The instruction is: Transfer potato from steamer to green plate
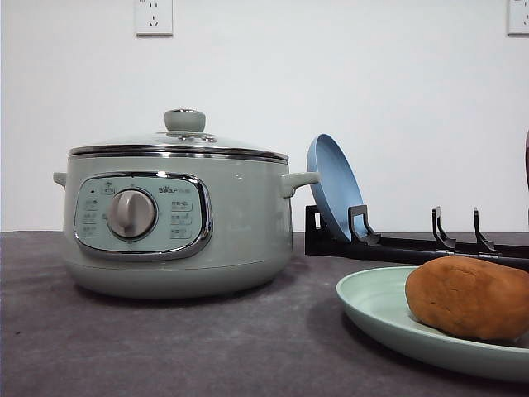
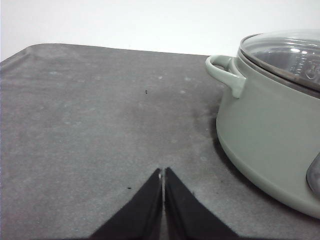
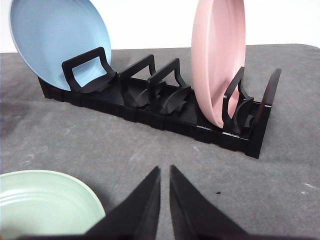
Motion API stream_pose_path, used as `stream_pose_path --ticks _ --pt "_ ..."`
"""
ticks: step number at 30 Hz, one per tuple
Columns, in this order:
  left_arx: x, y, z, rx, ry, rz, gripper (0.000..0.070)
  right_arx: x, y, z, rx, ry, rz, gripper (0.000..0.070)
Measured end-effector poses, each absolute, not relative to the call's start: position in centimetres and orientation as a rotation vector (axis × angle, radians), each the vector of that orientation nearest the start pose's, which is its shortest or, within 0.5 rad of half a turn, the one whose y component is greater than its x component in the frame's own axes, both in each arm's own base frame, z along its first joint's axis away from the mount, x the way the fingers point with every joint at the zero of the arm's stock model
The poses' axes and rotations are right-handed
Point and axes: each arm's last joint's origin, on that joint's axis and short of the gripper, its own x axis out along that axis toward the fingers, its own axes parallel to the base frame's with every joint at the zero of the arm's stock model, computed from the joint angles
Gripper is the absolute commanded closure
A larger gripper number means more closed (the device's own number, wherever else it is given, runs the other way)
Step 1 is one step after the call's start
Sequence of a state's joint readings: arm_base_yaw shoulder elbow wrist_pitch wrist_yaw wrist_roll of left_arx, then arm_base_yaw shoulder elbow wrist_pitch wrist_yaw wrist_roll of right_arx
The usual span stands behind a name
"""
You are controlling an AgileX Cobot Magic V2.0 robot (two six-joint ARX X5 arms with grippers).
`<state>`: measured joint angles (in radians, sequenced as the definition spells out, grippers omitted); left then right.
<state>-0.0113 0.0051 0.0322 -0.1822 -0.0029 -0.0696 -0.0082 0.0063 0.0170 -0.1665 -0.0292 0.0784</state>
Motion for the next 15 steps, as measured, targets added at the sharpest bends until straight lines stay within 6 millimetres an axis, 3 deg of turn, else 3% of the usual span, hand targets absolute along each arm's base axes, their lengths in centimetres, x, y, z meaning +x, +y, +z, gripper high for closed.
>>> stream_pose_path --ticks 15 --pt "9.48 -0.10 15.65 -0.068 0.155 -0.003 0.0700 9.59 0.00 15.28 0.081 0.156 0.014 0.0677"
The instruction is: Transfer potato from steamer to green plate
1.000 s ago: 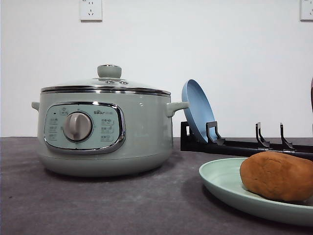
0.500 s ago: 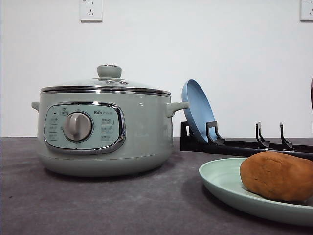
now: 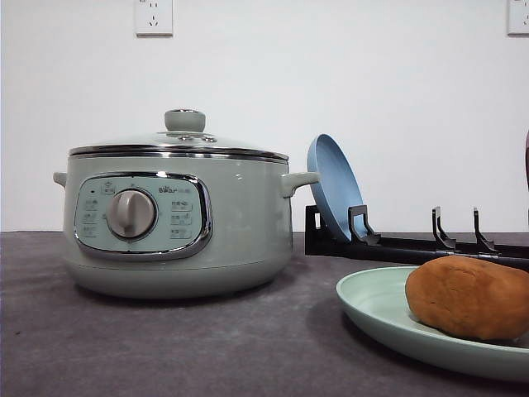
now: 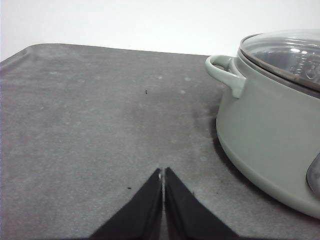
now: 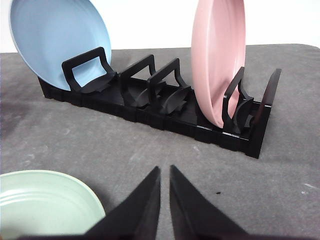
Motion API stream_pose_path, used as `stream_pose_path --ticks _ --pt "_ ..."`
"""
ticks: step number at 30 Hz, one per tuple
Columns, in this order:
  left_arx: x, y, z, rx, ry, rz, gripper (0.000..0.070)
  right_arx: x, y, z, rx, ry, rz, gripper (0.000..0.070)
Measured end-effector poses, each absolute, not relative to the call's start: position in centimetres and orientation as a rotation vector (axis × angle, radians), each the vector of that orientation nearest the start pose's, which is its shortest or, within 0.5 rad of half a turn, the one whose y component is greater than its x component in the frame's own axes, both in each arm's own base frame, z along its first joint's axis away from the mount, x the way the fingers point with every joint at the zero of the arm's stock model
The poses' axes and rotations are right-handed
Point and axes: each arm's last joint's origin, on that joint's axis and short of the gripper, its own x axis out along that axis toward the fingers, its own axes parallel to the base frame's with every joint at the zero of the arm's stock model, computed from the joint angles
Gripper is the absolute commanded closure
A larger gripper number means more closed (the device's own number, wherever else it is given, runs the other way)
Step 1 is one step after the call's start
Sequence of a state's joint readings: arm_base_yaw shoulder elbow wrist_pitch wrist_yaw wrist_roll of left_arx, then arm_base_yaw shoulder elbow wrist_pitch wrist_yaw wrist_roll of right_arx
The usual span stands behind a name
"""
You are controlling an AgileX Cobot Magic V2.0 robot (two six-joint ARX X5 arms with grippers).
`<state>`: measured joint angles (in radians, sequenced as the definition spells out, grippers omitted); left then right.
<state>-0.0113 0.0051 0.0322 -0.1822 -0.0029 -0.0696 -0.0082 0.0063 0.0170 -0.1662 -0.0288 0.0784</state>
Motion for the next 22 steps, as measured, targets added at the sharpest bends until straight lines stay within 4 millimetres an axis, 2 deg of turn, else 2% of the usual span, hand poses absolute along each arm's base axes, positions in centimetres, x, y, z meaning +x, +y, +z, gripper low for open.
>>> stream_pose_path --ticks 22 --pt "9.48 -0.10 15.65 -0.068 0.155 -0.003 0.0700 9.59 0.01 15.28 0.081 0.156 0.015 0.0677"
